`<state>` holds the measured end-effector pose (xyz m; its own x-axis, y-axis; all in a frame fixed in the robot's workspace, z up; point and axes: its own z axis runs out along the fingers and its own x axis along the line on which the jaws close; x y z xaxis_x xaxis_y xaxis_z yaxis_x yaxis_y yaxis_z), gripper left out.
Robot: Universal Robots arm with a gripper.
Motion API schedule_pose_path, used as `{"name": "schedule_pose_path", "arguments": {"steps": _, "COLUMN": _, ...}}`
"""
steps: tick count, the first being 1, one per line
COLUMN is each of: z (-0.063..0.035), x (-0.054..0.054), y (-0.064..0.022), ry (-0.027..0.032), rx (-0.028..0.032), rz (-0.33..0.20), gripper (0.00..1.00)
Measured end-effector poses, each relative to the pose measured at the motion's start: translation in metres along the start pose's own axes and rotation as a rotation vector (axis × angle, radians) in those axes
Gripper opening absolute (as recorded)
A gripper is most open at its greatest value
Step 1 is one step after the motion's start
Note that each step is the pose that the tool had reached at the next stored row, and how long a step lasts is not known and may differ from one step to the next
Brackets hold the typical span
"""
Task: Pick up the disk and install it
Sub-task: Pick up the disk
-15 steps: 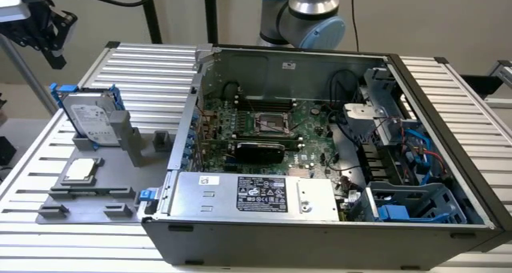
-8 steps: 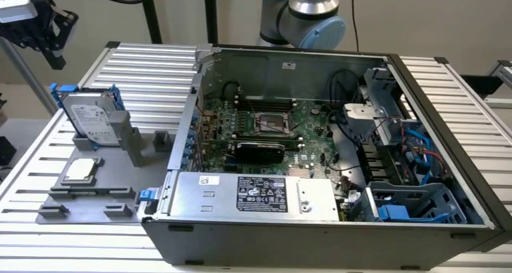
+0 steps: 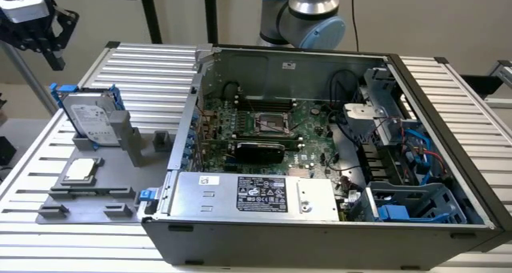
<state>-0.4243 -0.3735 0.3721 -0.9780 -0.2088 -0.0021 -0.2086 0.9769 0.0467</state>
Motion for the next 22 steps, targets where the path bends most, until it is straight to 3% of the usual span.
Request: {"name": "schedule_pose_path", "arguments": {"steps": 22, "z": 0.003, "x": 0.0, "y": -0.0002, "ry": 0.0186, "rx": -0.0009, "rz": -0.4, "gripper": 0.0}}
